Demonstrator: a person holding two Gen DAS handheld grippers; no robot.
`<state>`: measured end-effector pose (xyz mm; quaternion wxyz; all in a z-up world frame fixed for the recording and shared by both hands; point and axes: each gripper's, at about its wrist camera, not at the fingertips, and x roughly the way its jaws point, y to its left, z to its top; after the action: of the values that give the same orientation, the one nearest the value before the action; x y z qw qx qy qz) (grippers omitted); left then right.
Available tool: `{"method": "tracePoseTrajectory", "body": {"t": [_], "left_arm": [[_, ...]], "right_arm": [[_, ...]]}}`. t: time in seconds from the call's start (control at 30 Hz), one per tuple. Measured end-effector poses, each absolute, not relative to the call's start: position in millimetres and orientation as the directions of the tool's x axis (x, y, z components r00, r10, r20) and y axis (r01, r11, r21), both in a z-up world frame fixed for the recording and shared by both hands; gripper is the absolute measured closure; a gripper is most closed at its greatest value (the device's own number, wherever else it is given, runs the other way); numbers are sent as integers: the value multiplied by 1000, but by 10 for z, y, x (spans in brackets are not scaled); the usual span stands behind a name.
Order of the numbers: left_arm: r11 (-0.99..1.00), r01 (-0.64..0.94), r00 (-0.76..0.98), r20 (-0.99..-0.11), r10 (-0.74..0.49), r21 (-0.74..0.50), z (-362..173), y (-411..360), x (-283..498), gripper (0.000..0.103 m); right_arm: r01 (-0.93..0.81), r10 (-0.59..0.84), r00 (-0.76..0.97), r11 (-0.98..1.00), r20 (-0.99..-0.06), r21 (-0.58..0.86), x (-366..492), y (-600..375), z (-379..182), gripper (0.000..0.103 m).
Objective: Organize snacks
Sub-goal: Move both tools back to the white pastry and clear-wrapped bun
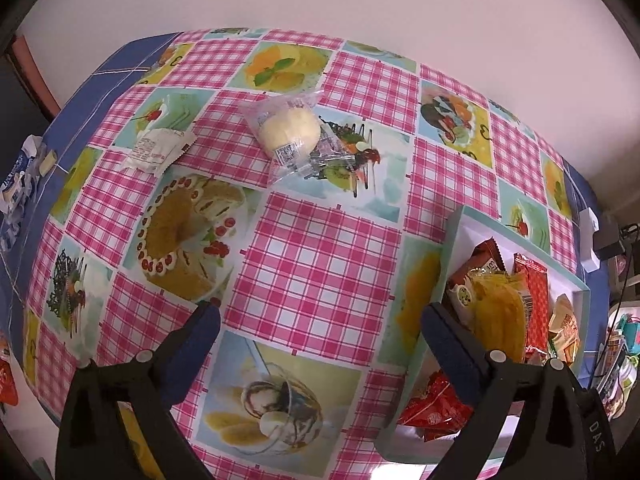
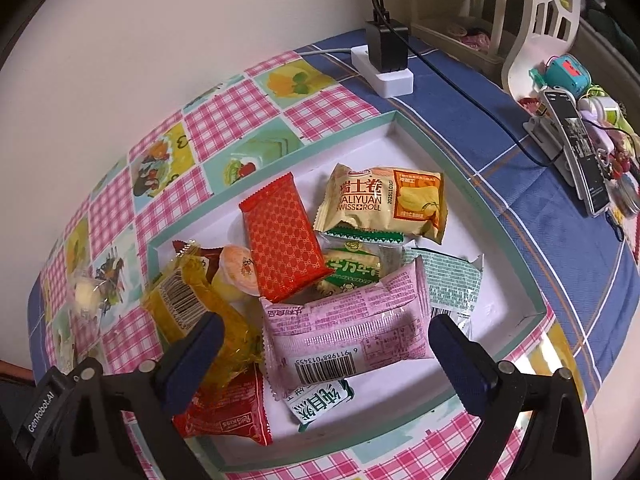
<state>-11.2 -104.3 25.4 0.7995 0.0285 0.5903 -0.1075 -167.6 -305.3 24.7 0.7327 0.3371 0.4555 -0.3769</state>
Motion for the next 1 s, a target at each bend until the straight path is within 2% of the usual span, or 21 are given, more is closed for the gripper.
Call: {"method": "tracePoseTrajectory", "body": {"t": [0.33,0.57,0.87,1.0], "left_arm": [[974,210,277,-951,-138,-80,274,-942,-72,3],[982,188,362,-929,-81,-13,471,-566,130,3],[999,47,367,-929,-42,-26,483,138,455,3],[997,-15,349,-935,-63,-73,457,424,553,3]], "right_arm": [[818,-244,321,558,-915,138,-1488,-2845,337,0],[769,-243,348,626,-905,128,-1322,-2615,416,0],[680,-207,402,720,-892,139,-1045,-2191,501,0],[633,-181,417,761,-891,142,-895,-1958,503,0]]}}
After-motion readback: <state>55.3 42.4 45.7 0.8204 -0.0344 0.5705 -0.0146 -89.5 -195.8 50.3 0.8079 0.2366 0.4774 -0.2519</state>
